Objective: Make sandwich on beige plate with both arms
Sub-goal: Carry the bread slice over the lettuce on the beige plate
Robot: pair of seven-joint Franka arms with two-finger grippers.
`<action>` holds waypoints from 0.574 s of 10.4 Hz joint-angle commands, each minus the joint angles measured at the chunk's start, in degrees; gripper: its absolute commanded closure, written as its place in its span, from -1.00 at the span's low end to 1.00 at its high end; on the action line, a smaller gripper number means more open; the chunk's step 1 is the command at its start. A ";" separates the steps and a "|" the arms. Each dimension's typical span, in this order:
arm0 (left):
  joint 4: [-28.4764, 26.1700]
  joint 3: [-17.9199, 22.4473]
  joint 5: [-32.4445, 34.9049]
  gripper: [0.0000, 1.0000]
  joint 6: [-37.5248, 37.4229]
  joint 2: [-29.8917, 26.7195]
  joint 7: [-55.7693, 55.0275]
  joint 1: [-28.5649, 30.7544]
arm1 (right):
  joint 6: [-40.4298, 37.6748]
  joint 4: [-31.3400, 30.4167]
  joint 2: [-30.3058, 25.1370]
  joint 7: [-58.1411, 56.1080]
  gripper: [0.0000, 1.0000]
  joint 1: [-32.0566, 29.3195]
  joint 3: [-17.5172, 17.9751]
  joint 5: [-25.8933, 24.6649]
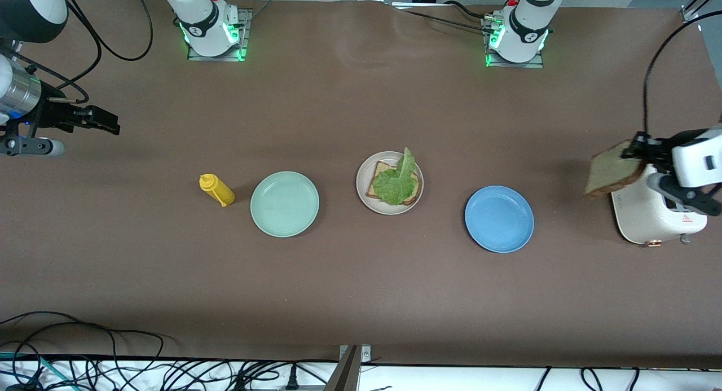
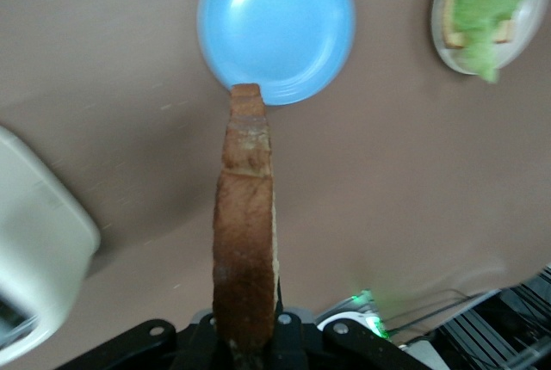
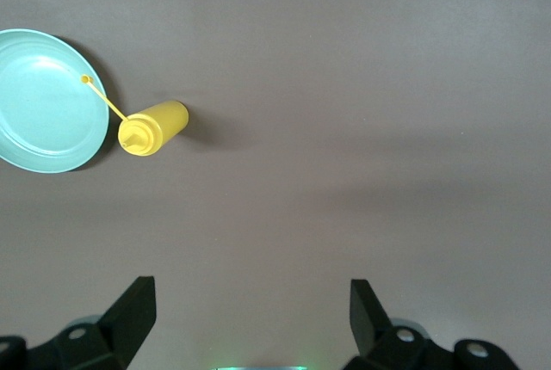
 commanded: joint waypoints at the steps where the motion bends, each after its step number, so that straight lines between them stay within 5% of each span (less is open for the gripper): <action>1: 0.34 -0.17 -4.77 1.00 -1.29 5.45 -0.01 -6.81 | -0.67 -0.30 0.21 0.72 -1.00 -0.13 0.36 -0.97; 4: 0.43 -0.17 -21.95 1.00 -0.77 15.55 -2.81 -14.73 | -0.67 -0.30 0.30 0.63 -1.00 -0.05 0.45 -0.97; 6: 0.17 -0.17 -29.80 1.00 2.28 17.17 -2.82 -17.99 | -0.32 -0.30 0.65 0.72 -1.00 0.30 0.54 -0.88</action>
